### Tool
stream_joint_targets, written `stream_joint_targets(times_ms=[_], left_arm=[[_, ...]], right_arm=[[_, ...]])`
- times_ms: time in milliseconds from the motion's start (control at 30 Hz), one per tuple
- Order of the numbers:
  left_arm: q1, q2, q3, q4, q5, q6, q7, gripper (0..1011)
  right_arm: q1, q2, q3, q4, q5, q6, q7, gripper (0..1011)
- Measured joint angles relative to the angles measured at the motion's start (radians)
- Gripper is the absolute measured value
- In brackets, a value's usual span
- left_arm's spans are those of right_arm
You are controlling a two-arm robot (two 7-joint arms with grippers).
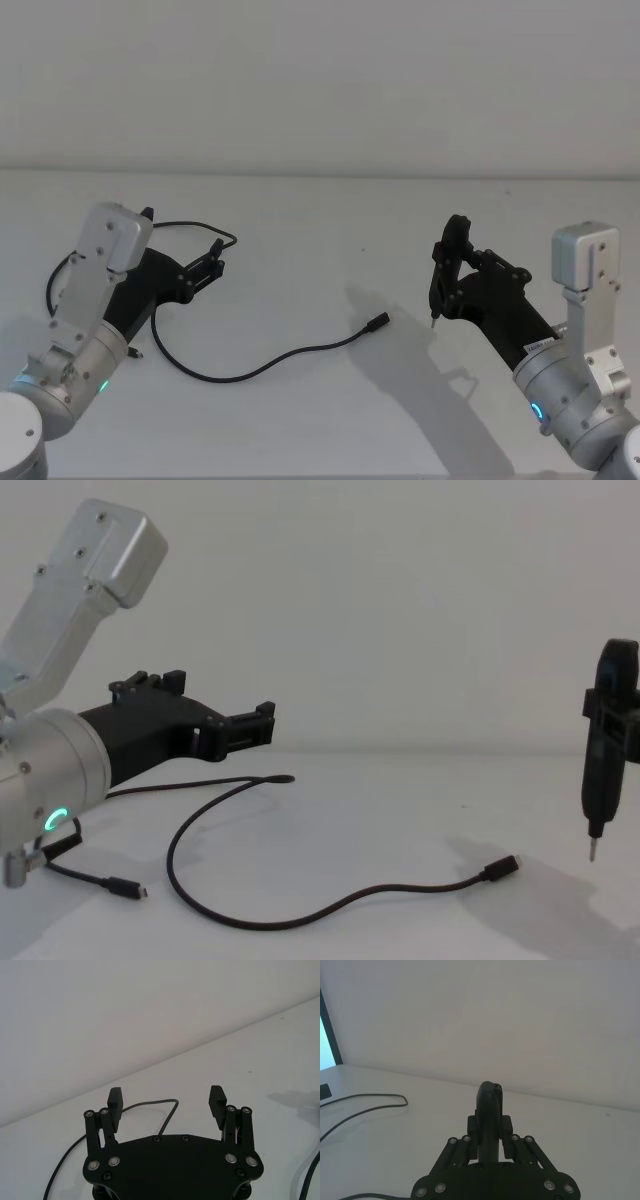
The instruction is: Pick up the data cable with the one hand.
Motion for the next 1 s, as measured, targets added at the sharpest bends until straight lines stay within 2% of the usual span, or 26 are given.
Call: stream_joint_targets(times_ms=[1000], left_arm=[[0.0, 0.0, 0.0, 0.0, 0.0, 0.0, 0.0, 1001]], right_arm=[[0.0, 0.0, 0.0, 0.0, 0.0, 0.0, 0.0, 275]])
